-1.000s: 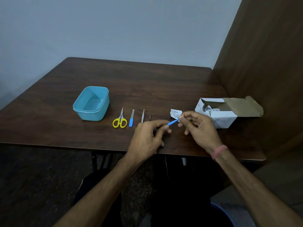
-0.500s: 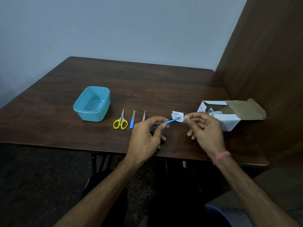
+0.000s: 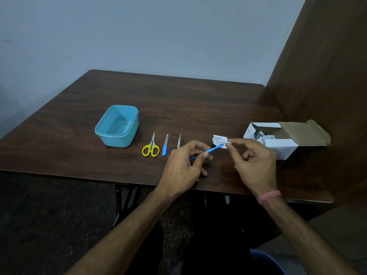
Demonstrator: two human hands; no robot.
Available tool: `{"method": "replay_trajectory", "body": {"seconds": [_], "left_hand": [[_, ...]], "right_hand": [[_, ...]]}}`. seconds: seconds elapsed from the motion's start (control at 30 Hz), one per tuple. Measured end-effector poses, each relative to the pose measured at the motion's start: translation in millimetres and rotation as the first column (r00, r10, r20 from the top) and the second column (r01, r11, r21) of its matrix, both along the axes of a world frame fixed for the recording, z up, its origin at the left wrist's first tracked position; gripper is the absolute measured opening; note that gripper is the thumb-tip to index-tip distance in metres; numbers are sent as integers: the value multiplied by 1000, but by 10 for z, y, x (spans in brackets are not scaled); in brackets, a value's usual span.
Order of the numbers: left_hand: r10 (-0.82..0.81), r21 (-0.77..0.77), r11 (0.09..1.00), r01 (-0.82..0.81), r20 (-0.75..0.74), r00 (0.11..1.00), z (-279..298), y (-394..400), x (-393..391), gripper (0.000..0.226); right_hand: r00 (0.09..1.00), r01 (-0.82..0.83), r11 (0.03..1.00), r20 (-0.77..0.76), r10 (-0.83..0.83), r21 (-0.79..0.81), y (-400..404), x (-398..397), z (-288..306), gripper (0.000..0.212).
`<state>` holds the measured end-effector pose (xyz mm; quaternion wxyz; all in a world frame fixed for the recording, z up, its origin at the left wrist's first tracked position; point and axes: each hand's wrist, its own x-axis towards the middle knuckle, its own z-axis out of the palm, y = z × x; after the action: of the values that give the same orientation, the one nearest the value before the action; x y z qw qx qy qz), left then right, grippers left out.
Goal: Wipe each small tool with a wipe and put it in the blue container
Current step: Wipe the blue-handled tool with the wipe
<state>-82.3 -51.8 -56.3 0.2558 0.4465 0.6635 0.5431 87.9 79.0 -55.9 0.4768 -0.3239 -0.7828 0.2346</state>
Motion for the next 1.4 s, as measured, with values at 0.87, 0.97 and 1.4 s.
{"method": "replay_trajectory", "body": {"seconds": [0.87,0.97,1.4], "left_hand": [[-24,7,1000,25,-150,988,-46,6,-23,27],[-17,7,1000,19,-166,986,-62,2,-27,25],[-10,19,1000,14,-178,984,-87,13,-24,24]], "right_hand": [[985,-59,974,171,21,220,-22,-22,-48,10],[984,-65,976,173,28,210,-13,-16,-51,11],[989,-38,985,147,12,170,0,1,-14,12]]}}
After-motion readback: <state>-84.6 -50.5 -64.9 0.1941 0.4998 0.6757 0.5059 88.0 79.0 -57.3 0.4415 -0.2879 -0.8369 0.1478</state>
